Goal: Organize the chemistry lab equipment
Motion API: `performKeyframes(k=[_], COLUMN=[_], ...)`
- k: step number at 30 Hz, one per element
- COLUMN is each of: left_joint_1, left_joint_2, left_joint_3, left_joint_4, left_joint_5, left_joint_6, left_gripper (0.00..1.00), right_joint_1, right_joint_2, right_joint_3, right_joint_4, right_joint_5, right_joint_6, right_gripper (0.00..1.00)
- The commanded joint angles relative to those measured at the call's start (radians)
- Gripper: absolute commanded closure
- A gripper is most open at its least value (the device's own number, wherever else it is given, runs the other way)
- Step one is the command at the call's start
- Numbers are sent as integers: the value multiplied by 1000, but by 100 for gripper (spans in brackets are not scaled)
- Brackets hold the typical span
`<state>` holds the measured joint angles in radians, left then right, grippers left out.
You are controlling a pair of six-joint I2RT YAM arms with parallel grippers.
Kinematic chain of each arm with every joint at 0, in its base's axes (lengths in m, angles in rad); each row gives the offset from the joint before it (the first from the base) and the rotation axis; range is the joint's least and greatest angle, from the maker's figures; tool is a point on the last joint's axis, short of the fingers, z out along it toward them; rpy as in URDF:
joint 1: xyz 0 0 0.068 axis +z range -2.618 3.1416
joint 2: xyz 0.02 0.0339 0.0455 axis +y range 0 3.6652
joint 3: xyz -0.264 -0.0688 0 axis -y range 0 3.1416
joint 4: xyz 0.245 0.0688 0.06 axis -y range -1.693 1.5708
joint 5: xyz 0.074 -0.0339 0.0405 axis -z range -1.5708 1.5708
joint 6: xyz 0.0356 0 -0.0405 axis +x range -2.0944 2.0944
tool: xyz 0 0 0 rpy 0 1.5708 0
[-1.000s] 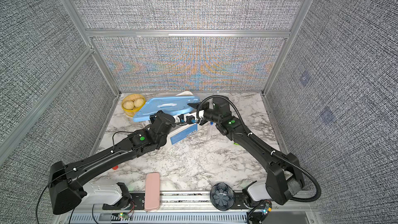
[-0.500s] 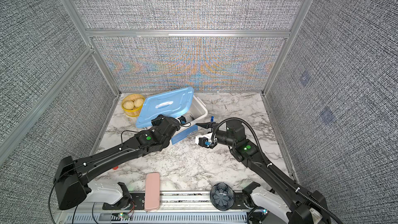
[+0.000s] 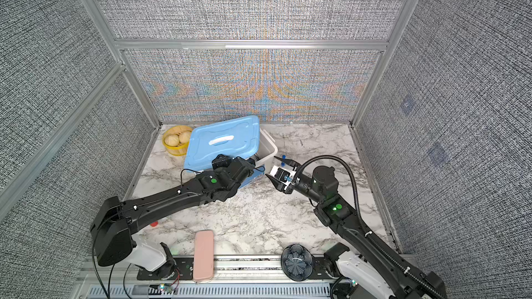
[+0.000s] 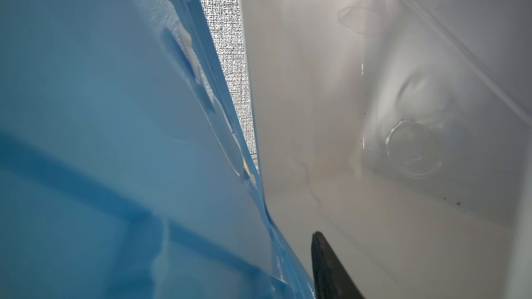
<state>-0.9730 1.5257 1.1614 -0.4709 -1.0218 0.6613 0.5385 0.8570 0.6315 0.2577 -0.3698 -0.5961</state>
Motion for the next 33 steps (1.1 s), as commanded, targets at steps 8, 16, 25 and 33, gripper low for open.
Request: performKeyframes(k=[8,16,25,33], left_joint_1=[-18,-26,-54,-55], left_joint_2=[46,46,-6,-184], left_joint_3=[50,73,173,229], left_joint_4=[9,-5,-185,-346], left_joint_5=[64,86,147,385], left_joint_6=[8,1,-111,-342], left_gripper=[51,17,17,2], right_joint_1=[-15,-52,-66,-65], right_joint_2=[-3,29,180,510], right_joint_3=[29,88,303,722], right_joint_4=[-36,-135,-331,-654], right_joint_5=[181,241,299,217], right_joint_6=[141,254,446,637], right_gripper=[35,35,35,34])
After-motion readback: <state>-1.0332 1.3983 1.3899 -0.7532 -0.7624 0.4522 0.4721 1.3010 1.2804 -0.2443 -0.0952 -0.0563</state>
